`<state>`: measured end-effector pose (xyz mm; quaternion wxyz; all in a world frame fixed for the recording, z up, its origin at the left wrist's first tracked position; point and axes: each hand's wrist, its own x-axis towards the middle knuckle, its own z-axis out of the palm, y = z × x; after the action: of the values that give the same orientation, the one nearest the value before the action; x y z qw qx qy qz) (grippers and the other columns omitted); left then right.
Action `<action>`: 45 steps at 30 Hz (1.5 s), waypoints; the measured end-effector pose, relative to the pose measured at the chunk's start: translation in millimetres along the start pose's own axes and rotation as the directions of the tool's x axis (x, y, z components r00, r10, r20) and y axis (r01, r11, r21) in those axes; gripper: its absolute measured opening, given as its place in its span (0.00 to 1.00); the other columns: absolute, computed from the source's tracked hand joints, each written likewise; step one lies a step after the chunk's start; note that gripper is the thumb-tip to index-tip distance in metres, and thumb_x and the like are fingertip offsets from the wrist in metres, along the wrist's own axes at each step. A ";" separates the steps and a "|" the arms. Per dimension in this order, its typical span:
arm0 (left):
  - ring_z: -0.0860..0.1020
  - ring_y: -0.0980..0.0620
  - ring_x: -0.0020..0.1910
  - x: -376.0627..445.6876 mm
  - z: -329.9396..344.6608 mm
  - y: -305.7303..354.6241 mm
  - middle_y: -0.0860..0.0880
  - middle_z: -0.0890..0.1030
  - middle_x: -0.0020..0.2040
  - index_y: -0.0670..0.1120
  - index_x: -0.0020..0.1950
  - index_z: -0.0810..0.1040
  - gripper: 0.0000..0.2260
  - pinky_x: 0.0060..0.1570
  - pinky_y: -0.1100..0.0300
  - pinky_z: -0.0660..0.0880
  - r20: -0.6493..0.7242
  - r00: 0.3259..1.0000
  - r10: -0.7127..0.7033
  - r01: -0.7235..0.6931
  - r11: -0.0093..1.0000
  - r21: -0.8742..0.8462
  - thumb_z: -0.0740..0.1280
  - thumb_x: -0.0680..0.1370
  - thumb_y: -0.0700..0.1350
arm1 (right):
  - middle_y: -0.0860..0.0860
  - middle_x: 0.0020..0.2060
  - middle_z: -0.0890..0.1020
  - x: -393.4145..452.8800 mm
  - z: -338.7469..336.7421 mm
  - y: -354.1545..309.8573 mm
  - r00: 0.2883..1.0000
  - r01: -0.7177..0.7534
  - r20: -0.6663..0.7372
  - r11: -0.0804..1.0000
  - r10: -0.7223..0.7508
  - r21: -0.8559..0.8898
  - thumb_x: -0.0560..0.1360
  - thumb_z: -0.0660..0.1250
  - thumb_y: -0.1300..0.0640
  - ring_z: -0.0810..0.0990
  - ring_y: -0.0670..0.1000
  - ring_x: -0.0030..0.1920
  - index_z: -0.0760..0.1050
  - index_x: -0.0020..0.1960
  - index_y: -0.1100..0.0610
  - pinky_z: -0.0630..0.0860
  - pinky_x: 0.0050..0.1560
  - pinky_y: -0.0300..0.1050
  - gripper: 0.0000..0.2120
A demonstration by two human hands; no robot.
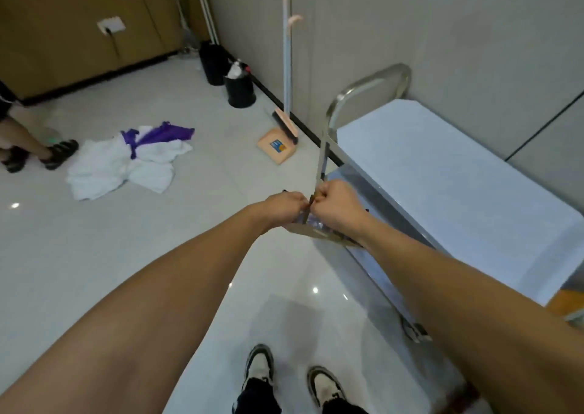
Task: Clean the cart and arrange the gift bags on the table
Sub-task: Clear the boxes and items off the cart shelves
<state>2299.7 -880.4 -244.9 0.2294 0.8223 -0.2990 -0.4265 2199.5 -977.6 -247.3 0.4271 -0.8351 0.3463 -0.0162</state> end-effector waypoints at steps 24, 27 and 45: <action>0.81 0.49 0.44 -455.3 106.5 -262.6 0.46 0.82 0.45 0.44 0.50 0.82 0.05 0.38 0.56 0.81 -0.568 0.152 -0.809 0.314 0.585 -0.748 0.68 0.78 0.43 | 0.54 0.26 0.66 -325.9 240.1 -214.1 0.378 0.743 0.688 0.646 -0.619 0.173 0.66 0.64 0.71 0.67 0.52 0.31 0.67 0.28 0.59 0.63 0.33 0.45 0.13; 0.83 0.45 0.44 -536.6 160.6 -297.3 0.42 0.84 0.45 0.42 0.47 0.83 0.07 0.40 0.52 0.82 -0.483 0.093 -0.871 0.302 0.487 -0.820 0.68 0.78 0.44 | 0.57 0.30 0.64 -409.8 289.1 -214.1 0.245 0.792 0.745 0.571 -0.621 0.215 0.64 0.64 0.70 0.66 0.54 0.33 0.67 0.29 0.59 0.60 0.35 0.47 0.11; 0.81 0.49 0.50 -857.2 489.4 -401.8 0.46 0.82 0.49 0.46 0.50 0.81 0.06 0.55 0.50 0.81 0.069 -0.230 -0.971 -0.026 -0.064 -0.998 0.69 0.80 0.49 | 0.54 0.32 0.77 -839.4 465.8 -132.6 -0.463 0.846 0.843 0.149 -0.273 0.512 0.70 0.70 0.65 0.81 0.56 0.38 0.77 0.33 0.60 0.81 0.41 0.53 0.07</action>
<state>1616.1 -63.4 -275.1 0.3942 0.6380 0.6615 0.0006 1787.1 -101.0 -221.2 0.1968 -0.7063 -0.6010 0.3180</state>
